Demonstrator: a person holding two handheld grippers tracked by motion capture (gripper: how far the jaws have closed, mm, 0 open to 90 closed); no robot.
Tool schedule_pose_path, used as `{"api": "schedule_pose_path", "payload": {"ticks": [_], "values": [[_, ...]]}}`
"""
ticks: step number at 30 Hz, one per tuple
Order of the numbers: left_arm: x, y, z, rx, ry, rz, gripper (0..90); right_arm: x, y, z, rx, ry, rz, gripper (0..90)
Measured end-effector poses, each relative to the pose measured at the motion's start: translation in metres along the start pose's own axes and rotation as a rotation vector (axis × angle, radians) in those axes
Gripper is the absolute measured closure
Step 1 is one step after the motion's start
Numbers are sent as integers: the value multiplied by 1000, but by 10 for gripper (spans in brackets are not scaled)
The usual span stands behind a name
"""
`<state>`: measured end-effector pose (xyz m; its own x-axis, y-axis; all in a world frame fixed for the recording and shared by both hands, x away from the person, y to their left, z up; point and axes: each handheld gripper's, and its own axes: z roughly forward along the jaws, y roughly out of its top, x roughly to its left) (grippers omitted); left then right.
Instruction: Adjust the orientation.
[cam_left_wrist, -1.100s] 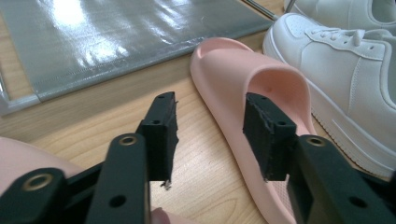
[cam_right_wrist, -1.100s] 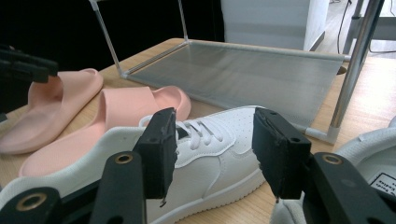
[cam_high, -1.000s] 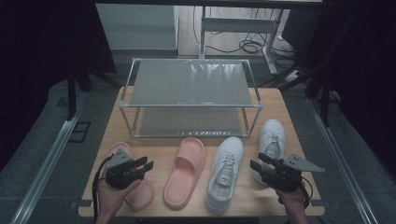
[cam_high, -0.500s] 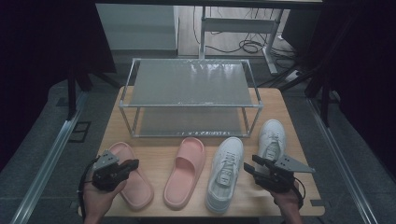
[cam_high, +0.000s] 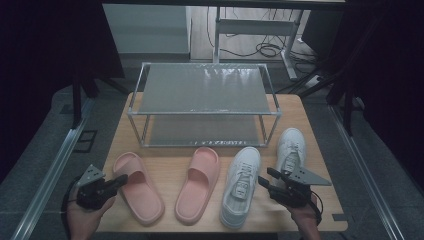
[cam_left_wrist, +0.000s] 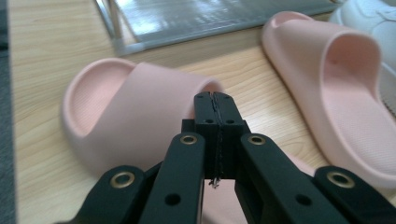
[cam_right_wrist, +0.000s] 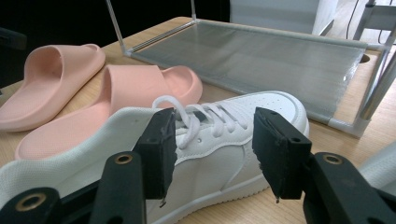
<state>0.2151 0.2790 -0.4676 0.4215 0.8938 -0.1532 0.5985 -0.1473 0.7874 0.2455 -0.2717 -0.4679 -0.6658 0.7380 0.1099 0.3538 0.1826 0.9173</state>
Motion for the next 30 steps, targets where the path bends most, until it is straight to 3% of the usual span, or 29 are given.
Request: {"api": "schedule_pose_path", "payload": {"ticks": [11,16,30], "values": [[20,-11,-8,19,72,-44,900,-1,0,-2,1,-2,4,495],[27,-16,-7,37,75,-69,900,0,0,-1,4,1,1,495],[52,-22,18,96,108,-116,900,0,-2,2,20,-1,-3,494]]}}
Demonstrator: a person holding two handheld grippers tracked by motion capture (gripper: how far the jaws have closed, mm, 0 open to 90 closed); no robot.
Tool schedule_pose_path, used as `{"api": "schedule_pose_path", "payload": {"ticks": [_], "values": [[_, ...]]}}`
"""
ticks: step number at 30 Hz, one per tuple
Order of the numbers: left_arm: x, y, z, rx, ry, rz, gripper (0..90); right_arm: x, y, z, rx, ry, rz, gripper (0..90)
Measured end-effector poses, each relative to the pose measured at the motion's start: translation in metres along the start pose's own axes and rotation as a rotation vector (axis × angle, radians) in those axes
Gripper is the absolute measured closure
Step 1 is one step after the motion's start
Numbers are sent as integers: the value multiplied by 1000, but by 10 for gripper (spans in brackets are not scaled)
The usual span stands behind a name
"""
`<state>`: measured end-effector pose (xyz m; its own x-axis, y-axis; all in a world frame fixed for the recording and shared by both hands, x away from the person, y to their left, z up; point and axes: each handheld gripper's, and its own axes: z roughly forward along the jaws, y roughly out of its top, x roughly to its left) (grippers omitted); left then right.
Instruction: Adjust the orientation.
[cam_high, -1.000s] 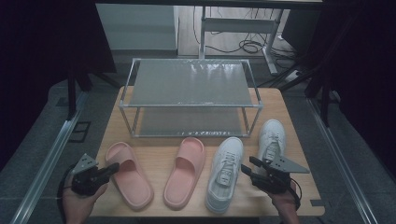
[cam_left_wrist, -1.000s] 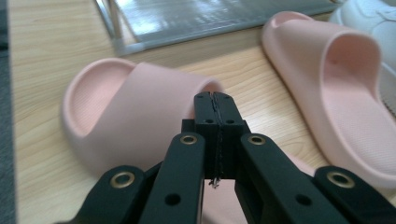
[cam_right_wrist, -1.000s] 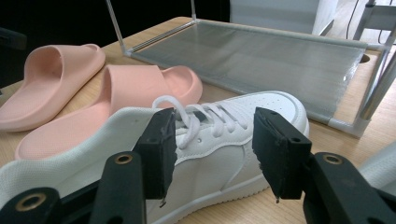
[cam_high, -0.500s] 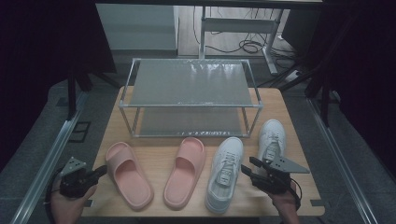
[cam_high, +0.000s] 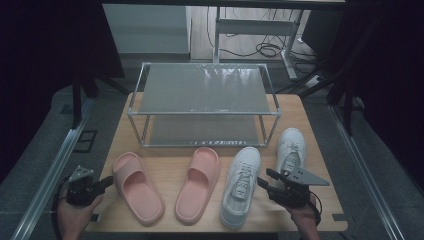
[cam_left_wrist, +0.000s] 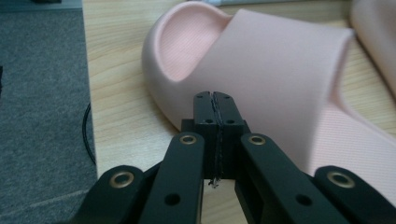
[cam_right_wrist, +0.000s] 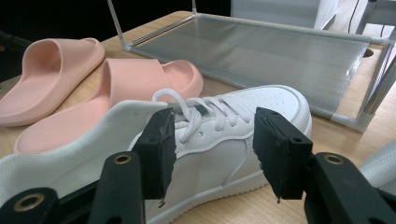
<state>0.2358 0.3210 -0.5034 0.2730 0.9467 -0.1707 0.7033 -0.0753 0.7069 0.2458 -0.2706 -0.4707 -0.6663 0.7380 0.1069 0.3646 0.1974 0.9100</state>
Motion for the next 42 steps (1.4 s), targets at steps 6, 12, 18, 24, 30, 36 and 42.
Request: {"api": "schedule_pose_path", "payload": {"ticks": [6,12,18,24,30,36,42], "values": [[8,0,11,22,-1,-20,900,0,-1,2,6,0,-1,493],[10,2,19,37,-1,-21,900,-1,-2,3,15,-2,1,493],[12,4,22,44,-5,-15,900,-2,-2,2,11,-6,2,494],[12,7,27,46,-18,-3,900,-1,-3,3,15,-5,1,494],[9,12,35,56,-38,15,900,-2,-3,3,14,-6,3,494],[4,19,44,57,-58,27,900,-2,-4,3,19,-6,2,494],[-5,26,55,65,-82,47,900,-2,-4,3,19,-5,2,494]]}}
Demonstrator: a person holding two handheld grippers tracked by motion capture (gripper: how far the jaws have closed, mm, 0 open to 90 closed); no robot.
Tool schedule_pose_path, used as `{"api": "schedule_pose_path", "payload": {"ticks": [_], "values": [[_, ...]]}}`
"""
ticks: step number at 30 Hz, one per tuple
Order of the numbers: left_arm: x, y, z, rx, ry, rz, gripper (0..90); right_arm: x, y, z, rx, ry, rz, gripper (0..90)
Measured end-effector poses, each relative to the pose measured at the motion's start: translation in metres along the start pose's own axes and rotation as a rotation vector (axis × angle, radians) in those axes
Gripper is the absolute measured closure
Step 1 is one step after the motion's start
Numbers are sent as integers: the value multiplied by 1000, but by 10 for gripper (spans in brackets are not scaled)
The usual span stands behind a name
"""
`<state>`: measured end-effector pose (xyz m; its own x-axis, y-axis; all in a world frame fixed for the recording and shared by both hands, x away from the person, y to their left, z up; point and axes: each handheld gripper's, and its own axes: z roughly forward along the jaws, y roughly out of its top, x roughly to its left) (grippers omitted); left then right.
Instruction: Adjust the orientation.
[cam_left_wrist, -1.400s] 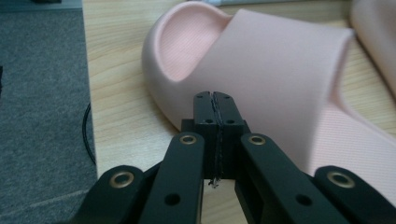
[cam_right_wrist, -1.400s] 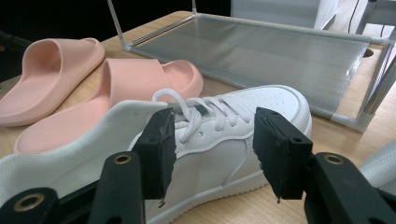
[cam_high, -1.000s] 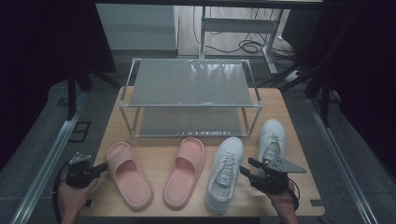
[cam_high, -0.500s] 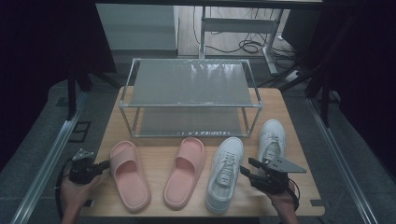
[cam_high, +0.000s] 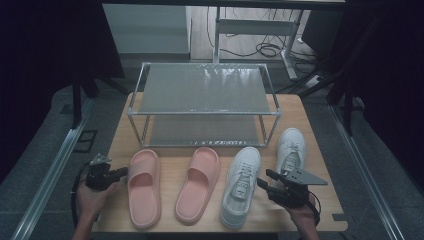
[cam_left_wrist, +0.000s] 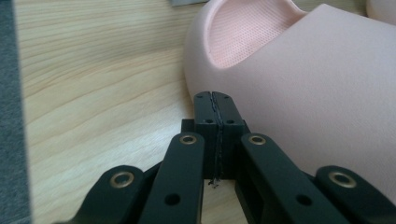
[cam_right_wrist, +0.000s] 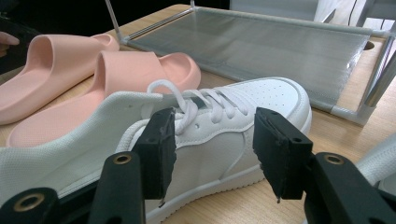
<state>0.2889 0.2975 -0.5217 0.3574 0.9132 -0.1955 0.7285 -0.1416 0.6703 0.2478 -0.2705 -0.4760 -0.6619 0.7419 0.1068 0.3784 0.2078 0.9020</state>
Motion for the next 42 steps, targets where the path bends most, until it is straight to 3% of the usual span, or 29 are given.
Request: {"api": "schedule_pose_path", "payload": {"ticks": [13,23,32,35,40,42], "values": [[-13,12,19,11,-18,26,892,-1,-1,1,7,0,1,494],[-18,0,-11,-32,-44,26,891,-1,-1,0,1,-5,4,494],[-42,-20,-47,-80,-101,59,898,0,-1,0,3,-5,1,494],[-53,-24,-51,-73,-116,86,900,0,-1,0,1,-6,1,494],[-70,-24,-44,-40,-121,140,900,1,-1,0,1,-7,-1,494],[-72,-23,-40,-32,-116,141,900,0,-1,0,0,-7,0,494]]}}
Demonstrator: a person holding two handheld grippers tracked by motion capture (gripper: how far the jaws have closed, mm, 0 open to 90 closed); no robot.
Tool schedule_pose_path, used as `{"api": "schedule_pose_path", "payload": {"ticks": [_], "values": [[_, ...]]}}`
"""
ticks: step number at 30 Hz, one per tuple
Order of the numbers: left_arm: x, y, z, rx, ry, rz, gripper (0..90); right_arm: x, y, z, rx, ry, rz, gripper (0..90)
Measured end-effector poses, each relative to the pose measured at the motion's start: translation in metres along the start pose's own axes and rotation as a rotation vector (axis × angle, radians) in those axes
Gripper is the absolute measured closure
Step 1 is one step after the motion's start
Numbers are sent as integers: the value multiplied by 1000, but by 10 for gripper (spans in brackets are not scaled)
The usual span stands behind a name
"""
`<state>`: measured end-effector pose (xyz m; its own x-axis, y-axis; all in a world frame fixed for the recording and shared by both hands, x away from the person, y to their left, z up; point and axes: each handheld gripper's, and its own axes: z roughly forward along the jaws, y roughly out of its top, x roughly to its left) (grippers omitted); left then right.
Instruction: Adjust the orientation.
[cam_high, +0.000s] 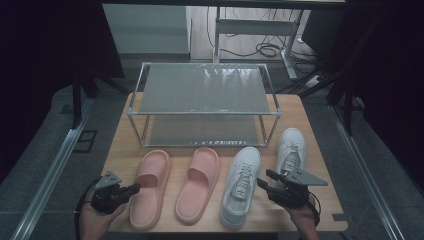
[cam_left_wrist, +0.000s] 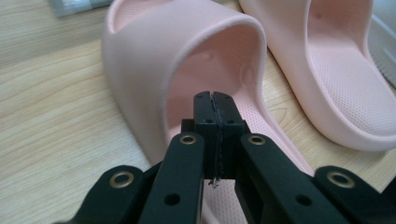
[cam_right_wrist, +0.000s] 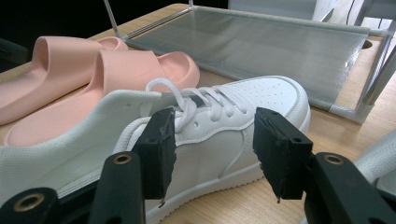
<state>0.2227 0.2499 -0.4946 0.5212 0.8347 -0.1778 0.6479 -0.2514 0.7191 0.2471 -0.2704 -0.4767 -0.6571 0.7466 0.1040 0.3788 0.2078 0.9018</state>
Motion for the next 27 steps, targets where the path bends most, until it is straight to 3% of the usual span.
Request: {"api": "schedule_pose_path", "payload": {"ticks": [27], "values": [[20,1,15,8,24,-45,900,-1,0,-3,-24,-27,3,499]]}}
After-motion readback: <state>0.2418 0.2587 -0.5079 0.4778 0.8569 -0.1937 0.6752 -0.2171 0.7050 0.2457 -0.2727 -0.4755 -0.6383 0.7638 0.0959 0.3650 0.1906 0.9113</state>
